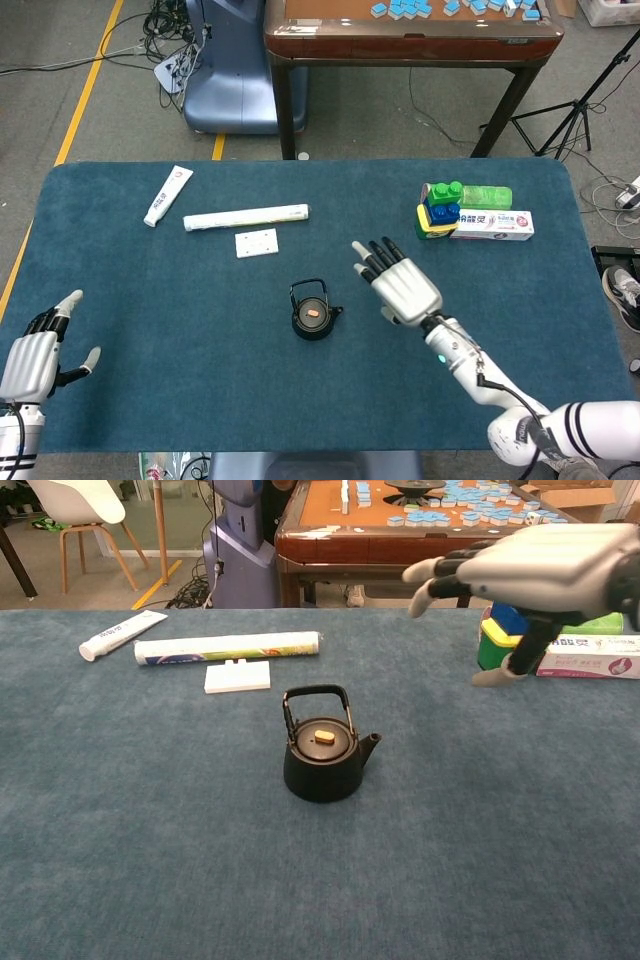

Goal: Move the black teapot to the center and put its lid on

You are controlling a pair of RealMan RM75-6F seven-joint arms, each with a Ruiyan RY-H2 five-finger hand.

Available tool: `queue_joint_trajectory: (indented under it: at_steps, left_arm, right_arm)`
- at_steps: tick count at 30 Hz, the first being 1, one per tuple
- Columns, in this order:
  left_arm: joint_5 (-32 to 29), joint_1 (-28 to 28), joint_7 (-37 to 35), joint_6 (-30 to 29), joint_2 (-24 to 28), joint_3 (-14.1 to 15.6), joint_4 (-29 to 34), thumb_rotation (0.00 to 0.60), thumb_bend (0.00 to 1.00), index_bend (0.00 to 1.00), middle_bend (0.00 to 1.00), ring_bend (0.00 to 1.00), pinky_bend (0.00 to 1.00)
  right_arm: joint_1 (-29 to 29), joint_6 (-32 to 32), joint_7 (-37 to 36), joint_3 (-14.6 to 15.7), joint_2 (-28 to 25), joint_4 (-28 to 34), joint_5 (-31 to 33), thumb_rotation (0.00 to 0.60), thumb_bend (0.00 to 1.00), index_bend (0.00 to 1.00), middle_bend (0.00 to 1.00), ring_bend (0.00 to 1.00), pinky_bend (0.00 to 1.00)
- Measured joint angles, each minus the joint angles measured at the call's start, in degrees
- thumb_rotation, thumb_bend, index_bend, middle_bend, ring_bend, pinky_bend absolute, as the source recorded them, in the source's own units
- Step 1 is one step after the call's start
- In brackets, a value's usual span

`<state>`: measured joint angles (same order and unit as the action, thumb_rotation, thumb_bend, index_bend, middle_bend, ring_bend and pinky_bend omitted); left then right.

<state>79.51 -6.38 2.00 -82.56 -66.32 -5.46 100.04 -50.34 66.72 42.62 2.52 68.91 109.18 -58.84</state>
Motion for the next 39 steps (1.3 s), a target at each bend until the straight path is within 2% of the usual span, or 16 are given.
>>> queue_joint_trajectory:
  at_steps: [8, 18, 25, 32, 39]
  left_arm:
    - [0.0, -0.7, 1.1, 0.0, -0.6, -0.4, -0.4, 0.6, 0.3, 0.06, 0.13, 0.14, 0.13]
    - [0.8, -0.7, 2.3, -0.8, -1.2, -0.1, -0.2, 0.6, 0.3, 0.06, 0.13, 0.14, 0.13]
    - [2.3, 0.1, 3.4, -2.5, -1.6, 0.7, 0.7, 0.6, 0.3, 0.06, 0.13, 0.14, 0.13]
    - [3.7, 0.5, 3.8, -3.1, -1.4, 1.4, 1.4, 0.6, 0.3, 0.06, 0.13, 0.14, 0.13]
    - [4.1, 0.8, 4.0, -3.6, -1.4, 1.6, 1.9, 0.6, 0.3, 0.06, 0.13, 0.14, 0.13]
  right_arm:
    - [10.8, 9.7, -6.5, 2.3, -3.2, -0.2, -3.4, 0.6, 0.26, 0.12, 0.02, 0.0, 0.0]
    - [25.1, 19.7, -15.0, 5.5, -5.9, -3.8, -7.2, 0.6, 0.26, 0.12, 0.04, 0.0, 0.0]
    - [33.1, 27.0, -20.3, 6.8, -6.3, -6.3, -14.8, 0.6, 0.26, 0.12, 0.05, 0.0, 0.0]
    - [37.0, 27.6, -23.0, 7.1, -6.9, -7.9, -20.3, 0.6, 0.26, 0.12, 0.06, 0.0, 0.0]
    - [38.0, 25.5, -24.0, 5.5, -7.4, -8.4, -21.8, 0.6, 0.26, 0.12, 0.06, 0.0, 0.0]
